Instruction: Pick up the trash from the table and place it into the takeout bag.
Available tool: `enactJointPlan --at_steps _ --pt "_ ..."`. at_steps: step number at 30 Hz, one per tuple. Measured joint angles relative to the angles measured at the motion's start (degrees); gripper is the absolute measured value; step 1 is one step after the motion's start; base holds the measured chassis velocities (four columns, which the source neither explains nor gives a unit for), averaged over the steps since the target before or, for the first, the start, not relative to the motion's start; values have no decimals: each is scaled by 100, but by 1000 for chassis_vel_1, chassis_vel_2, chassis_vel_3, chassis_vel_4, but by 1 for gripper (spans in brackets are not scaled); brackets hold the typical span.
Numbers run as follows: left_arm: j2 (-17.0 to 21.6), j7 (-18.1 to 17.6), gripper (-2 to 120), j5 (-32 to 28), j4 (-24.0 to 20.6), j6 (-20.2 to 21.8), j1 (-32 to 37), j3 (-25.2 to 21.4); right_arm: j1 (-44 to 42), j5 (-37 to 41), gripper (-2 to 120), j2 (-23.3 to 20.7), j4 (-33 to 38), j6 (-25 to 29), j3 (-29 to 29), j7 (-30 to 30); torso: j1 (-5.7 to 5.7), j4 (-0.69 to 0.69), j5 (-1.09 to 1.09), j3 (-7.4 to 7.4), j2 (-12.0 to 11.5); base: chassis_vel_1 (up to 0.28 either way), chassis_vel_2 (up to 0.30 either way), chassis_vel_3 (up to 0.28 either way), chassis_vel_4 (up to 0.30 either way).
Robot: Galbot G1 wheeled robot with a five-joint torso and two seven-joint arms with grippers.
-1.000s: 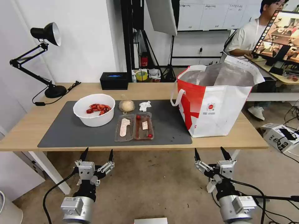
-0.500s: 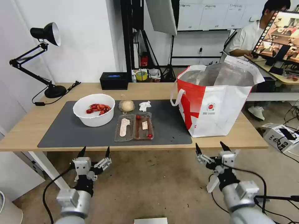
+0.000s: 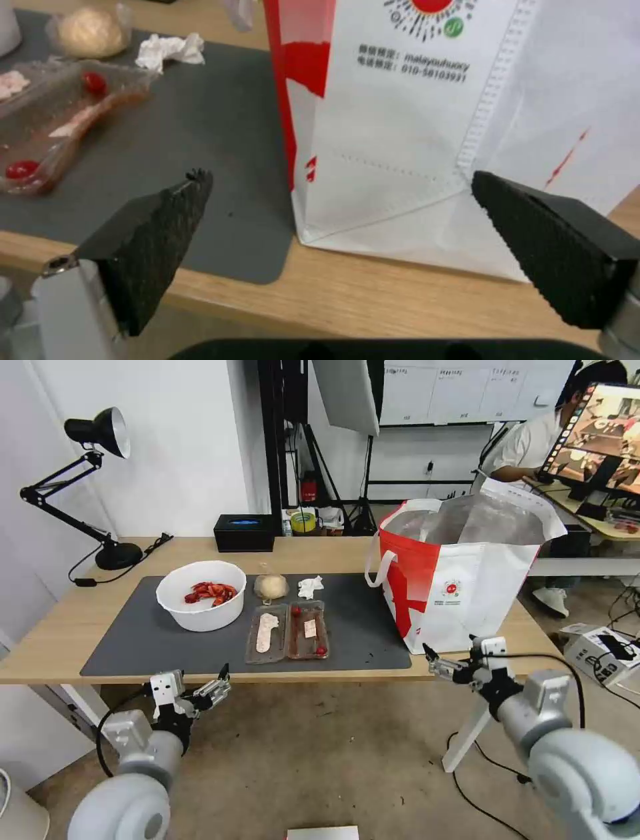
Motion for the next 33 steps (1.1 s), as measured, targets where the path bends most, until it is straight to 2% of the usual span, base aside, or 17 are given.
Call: enactJointPlan --at_steps 3,12,14,15,18,19,22,23,26,27,29,33 --pt "-1 -46 100 -304 -45 -30 -55 21 130 315 100 -94 0 -68 -101 -91 0 0 4 0 0 0 0 0 0" --pt "-108 -162 100 -624 -22 -95 -81 155 119 366 100 -71 2 -55 -127 -128 0 0 2 -1 1 0 0 0 0" --pt "-121 -316 100 -1118 -33 -183 -109 185 109 360 100 -56 2 -46 -132 -130 -1 0 1 -1 1 0 0 0 0" --pt "-121 -316 100 -1118 -33 -183 -109 185 109 360 100 -56 2 -46 -132 -130 -1 0 1 -1 1 0 0 0 0" --pt "-170 -769 100 -2397 -68 -412 -221 222 105 347 100 -29 1 -30 -160 -127 -1 0 2 -1 1 0 0 0 0" --pt "-170 -769 100 -2397 -68 -412 -221 222 105 347 100 -29 1 -30 -160 -127 -1 0 2 -1 1 0 0 0 0" --pt "-223 -1205 100 -3272 -81 -671 -299 221 118 337 100 -6 1 -22 -210 -126 -1 0 2 -1 1 0 0 0 0" --pt "-223 -1205 100 -3272 -81 -671 -299 221 118 337 100 -6 1 -22 -210 -126 -1 0 2 -1 1 0 0 0 0" --pt "-255 -1545 100 -3994 -108 -936 -336 178 143 327 100 16 -8 -13 -284 -124 -1 0 1 -1 1 0 0 0 0" --pt "-255 -1545 100 -3994 -108 -936 -336 178 143 327 100 16 -8 -13 -284 -124 -1 0 1 -1 1 0 0 0 0" --pt "-267 -1683 100 -4384 -123 -1059 -381 171 145 318 100 23 -16 -11 -319 -120 -1 0 2 -1 1 0 0 0 0" --pt "-283 -1772 100 -4603 -90 -1165 -479 238 147 310 100 29 -25 -9 -346 -117 -1 0 1 -1 1 0 0 0 0"
